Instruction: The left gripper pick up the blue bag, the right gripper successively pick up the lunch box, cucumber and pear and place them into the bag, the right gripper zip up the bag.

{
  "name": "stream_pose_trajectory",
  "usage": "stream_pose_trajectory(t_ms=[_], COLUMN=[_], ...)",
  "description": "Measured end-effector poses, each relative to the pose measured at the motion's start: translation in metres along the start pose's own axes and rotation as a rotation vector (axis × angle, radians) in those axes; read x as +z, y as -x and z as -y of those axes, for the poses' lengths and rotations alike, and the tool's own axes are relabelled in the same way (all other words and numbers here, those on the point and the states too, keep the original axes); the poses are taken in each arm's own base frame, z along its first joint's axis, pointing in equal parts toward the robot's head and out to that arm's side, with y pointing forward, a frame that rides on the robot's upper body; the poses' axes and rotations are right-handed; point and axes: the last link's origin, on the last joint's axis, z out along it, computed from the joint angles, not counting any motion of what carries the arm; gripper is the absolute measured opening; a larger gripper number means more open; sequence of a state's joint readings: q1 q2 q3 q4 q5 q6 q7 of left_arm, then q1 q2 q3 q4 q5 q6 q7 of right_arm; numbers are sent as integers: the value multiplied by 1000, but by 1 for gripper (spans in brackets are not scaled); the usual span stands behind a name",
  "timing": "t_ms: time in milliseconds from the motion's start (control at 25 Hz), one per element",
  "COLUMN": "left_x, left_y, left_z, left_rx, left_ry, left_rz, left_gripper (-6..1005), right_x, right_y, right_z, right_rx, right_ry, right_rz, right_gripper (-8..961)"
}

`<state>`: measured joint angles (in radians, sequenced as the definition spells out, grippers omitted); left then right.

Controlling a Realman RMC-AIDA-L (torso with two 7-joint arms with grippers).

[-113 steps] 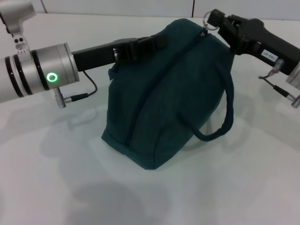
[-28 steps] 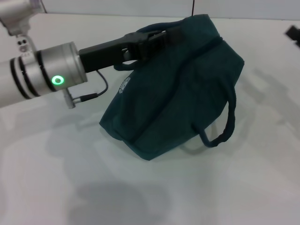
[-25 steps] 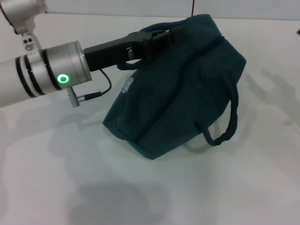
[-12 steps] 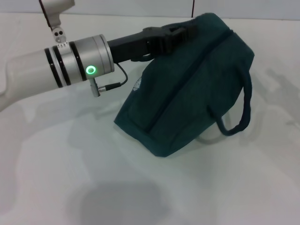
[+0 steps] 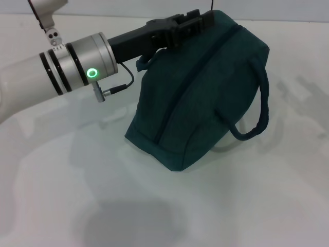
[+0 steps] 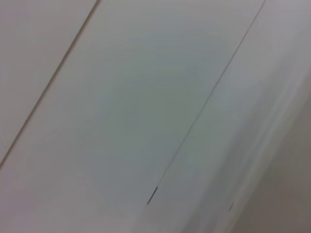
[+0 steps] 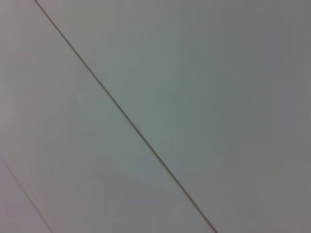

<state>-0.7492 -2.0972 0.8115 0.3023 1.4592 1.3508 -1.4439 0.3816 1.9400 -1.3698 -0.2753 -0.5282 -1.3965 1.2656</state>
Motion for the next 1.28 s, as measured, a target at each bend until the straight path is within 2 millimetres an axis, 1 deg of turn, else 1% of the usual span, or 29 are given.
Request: stream_pose_trajectory(t_ms=[120,240,360,440,480,560,640,680,720,800,840,880,960,1040,1080,1200,1280], left_x=[-3,-4,-6,-9,-11,-17,-27,-27,-39,-51,-59,-67,-82,-97,-104,-124,-136], left_y=[-4,-16,-28,-35,-38,-44,-50,-50,-53,-54,-52,-50,-43,-34,-29,-10,3], left_z=[-2,-9,-11,-11,-11,-15,-23,-23,-31,-36,-39,-40,-42,-44,-45,-48,-49], left_rx=[2,27,65,92,109,145,196,196,242,276,295,310,328,337,338,333,336], left_ry=[17,70,88,89,94,120,173,173,214,236,246,250,251,255,258,262,246], left_rz=[-23,-54,-77,-84,-87,-93,-96,-96,-94,-87,-78,-68,-45,-21,-7,39,60], left_gripper=[392,518,640,716,753,829,855,867,880,880,880,881,881,881,881,880,880], right_x=[1,4,4,7,7,8,8,7,7,7,7,7,6,8,8,8,10], right_y=[-2,-5,-6,-4,-4,-2,-2,-2,-1,-2,-5,-5,-11,-22,-22,-33,-46], right_z=[-1,-5,-7,-17,-17,-28,-40,-45,-47,-53,-60,-60,-65,-71,-71,-75,-82], right_rx=[-9,-35,-56,-123,-123,-214,-304,-354,-370,-432,-487,-487,-524,-532,-532,-530,-541], right_ry=[11,41,61,140,140,245,344,398,415,481,550,550,612,657,657,681,718], right_rz=[-22,-62,-71,-102,-102,-131,-153,-171,-179,-221,-269,-269,-319,-363,-363,-385,-407], right_gripper=[689,689,714,731,743,769,793,806,819,843,856,858,861,864,865,868,868])
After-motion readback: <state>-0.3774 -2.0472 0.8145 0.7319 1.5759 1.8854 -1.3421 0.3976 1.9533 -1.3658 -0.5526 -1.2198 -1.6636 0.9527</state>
